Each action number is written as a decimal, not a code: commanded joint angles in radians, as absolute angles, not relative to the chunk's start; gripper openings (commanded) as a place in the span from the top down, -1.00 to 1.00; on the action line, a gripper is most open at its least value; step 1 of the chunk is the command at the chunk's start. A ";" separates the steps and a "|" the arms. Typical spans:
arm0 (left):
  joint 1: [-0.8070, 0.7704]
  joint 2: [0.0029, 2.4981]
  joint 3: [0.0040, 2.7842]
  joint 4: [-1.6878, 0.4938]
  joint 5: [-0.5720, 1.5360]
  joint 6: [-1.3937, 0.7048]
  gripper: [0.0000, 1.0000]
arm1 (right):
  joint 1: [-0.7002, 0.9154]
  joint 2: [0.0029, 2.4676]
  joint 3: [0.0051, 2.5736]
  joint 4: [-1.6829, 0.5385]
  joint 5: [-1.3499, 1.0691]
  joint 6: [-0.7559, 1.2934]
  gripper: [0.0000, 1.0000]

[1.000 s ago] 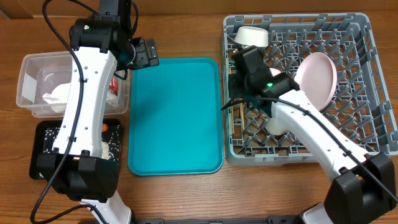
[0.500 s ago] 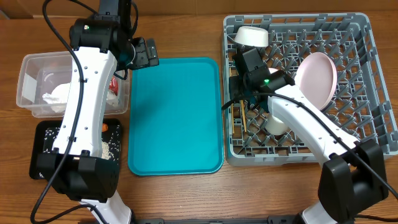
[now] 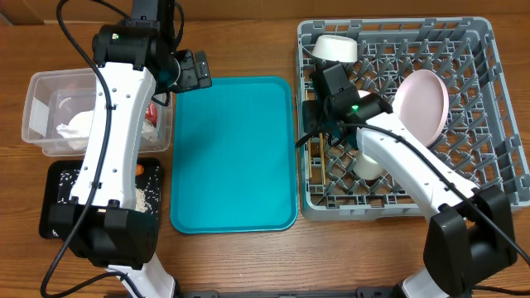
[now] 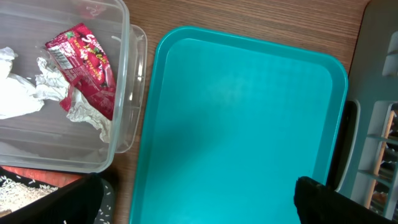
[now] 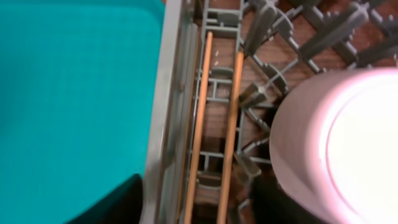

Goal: Sort waste into correct bins and load items into the dishwasher

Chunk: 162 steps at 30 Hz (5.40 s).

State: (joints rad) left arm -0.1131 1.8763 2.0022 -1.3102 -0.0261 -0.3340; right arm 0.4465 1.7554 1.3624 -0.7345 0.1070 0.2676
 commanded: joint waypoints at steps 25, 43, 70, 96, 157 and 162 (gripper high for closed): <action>-0.107 1.879 1.998 -1.308 -0.018 -0.337 -1.00 | 0.448 1.595 1.520 -1.033 -0.047 0.257 -1.00; -0.107 1.879 1.998 -1.308 -0.018 -0.337 -1.00 | 0.447 1.408 1.520 -0.733 -0.012 0.257 -1.00; -0.107 1.879 1.998 -1.308 -0.018 -0.337 -1.00 | 0.366 0.495 1.130 -0.729 0.224 0.270 -1.00; -0.107 1.879 1.998 -1.308 -0.018 -0.337 -1.00 | 0.168 0.003 0.185 -0.074 0.213 0.458 -1.00; -0.107 1.879 1.998 -1.308 -0.018 -0.337 -1.00 | 0.083 0.003 0.008 -0.084 -0.002 0.019 -1.00; -0.107 1.879 1.998 -1.308 -0.018 -0.337 -0.99 | 0.083 0.003 0.008 -0.084 -0.002 0.019 -1.00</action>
